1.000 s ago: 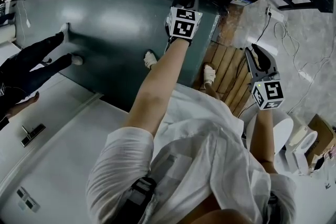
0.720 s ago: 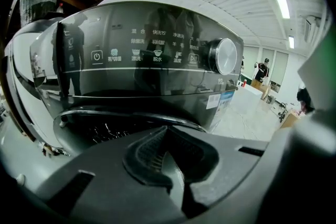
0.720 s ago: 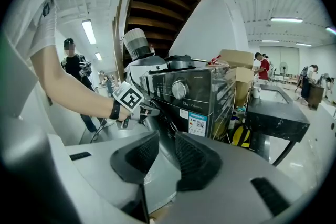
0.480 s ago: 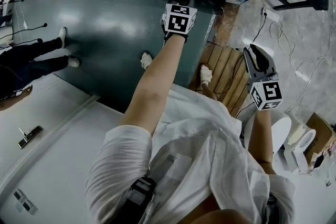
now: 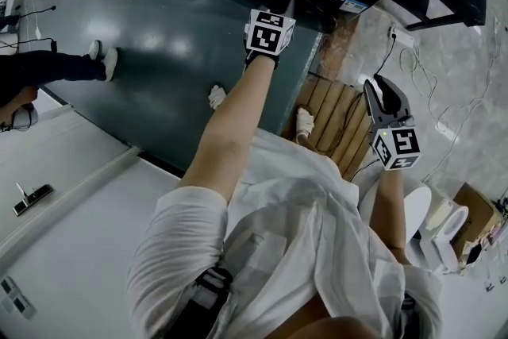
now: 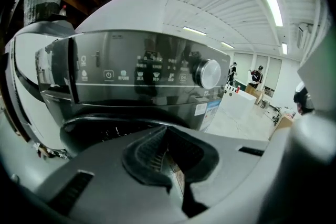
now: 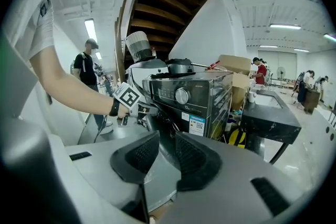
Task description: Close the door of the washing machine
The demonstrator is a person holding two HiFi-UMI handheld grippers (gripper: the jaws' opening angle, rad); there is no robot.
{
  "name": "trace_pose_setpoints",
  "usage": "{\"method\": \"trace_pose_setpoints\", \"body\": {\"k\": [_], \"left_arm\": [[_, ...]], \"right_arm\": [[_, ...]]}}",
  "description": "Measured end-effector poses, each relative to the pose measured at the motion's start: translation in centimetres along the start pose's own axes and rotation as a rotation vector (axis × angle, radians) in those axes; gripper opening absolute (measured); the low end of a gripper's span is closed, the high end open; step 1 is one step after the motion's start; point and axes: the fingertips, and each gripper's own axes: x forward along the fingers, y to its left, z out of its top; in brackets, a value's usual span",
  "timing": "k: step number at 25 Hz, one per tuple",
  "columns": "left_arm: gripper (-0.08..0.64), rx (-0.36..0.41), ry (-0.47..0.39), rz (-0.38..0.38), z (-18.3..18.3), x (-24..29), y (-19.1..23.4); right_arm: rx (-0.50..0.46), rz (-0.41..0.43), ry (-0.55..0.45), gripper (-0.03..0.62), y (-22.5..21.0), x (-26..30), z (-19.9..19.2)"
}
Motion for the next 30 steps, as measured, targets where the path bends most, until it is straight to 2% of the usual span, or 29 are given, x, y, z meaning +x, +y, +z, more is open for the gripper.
{"method": "trace_pose_setpoints", "body": {"k": [7,18,24,30], "left_arm": [[0.014,0.032,-0.092,0.021,1.9,-7.3,0.1],[0.014,0.068,-0.259,0.113,4.5,-21.6,0.1],[0.014,0.064,-0.366,0.173,6.1,-28.4,-0.7],[0.014,0.055,-0.472,0.225,7.3,-34.1,-1.4]], "right_arm": [[-0.023,0.031,-0.045,0.114,1.8,-0.6,2.3],[-0.029,0.074,-0.145,0.107,2.9,-2.4,6.5],[-0.022,0.072,-0.175,0.100,2.5,-4.1,8.1],[-0.046,0.053,-0.224,0.065,1.9,-5.7,9.9]]}}
